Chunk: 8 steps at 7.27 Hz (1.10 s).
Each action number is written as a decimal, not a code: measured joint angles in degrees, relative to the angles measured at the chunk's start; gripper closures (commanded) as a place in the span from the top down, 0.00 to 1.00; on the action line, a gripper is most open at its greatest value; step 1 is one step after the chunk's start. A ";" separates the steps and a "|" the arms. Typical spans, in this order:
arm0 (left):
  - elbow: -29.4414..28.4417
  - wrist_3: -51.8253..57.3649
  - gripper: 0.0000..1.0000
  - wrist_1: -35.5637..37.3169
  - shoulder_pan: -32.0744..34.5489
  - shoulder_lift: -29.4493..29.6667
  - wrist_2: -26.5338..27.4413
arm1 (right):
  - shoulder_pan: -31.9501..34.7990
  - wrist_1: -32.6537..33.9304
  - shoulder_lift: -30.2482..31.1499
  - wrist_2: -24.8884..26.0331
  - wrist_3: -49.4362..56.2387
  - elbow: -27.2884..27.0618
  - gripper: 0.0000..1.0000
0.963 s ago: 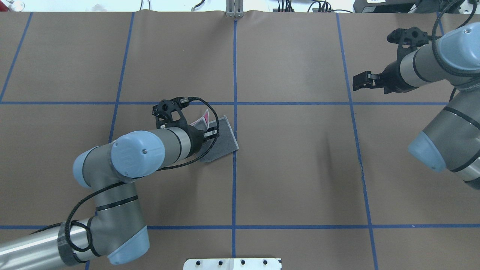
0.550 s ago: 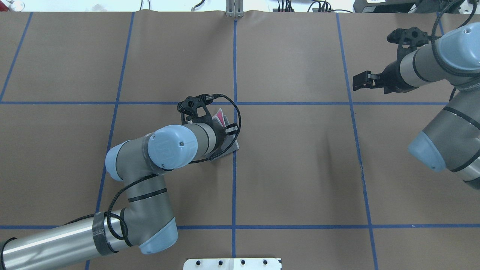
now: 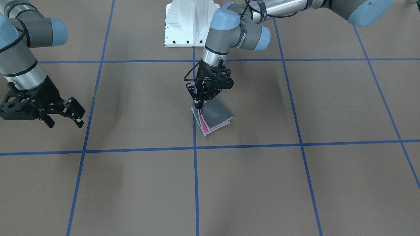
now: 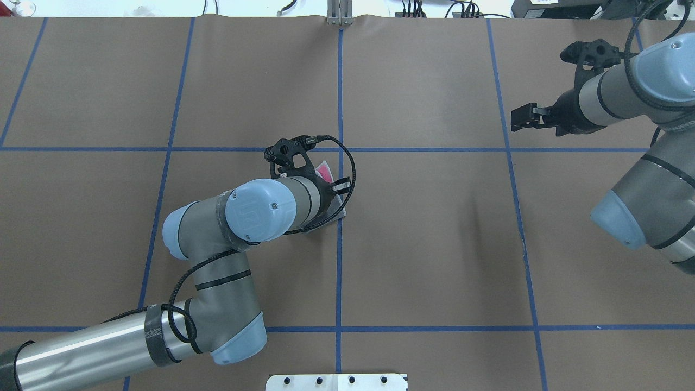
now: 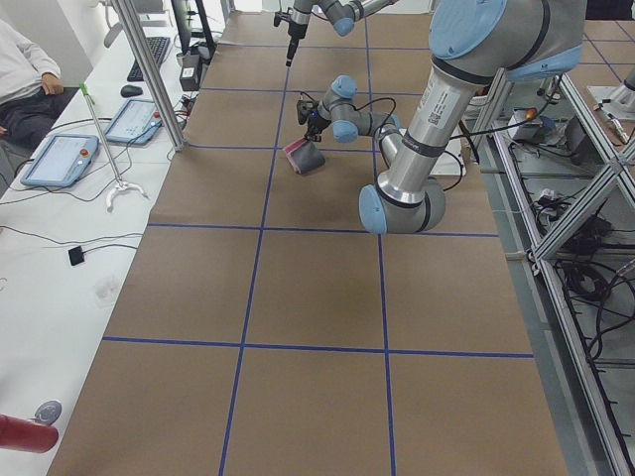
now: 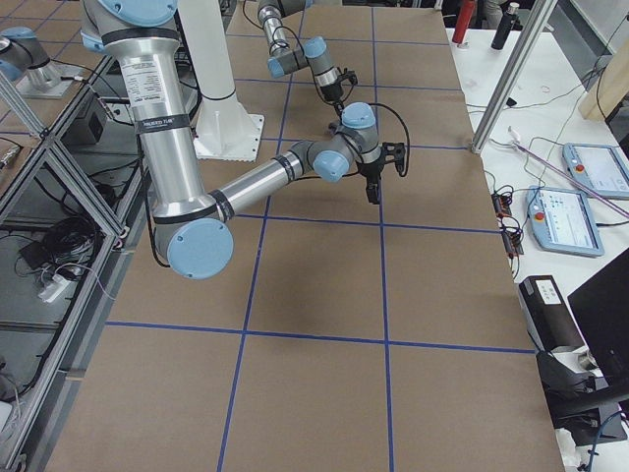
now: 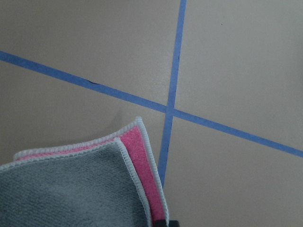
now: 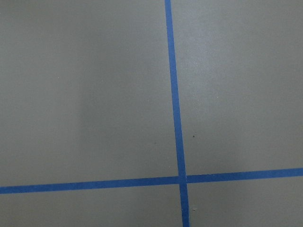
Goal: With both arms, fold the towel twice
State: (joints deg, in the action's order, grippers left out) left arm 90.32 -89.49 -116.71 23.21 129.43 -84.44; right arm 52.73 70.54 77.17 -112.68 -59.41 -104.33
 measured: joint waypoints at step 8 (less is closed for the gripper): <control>16.85 33.30 1.00 25.05 13.04 -9.76 -14.62 | 19.56 0.72 10.77 -11.78 31.61 4.87 1.00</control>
State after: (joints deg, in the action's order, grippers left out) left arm 107.17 -56.19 -91.66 36.25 119.67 -99.06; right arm 72.29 71.27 87.94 -124.45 -27.80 -99.45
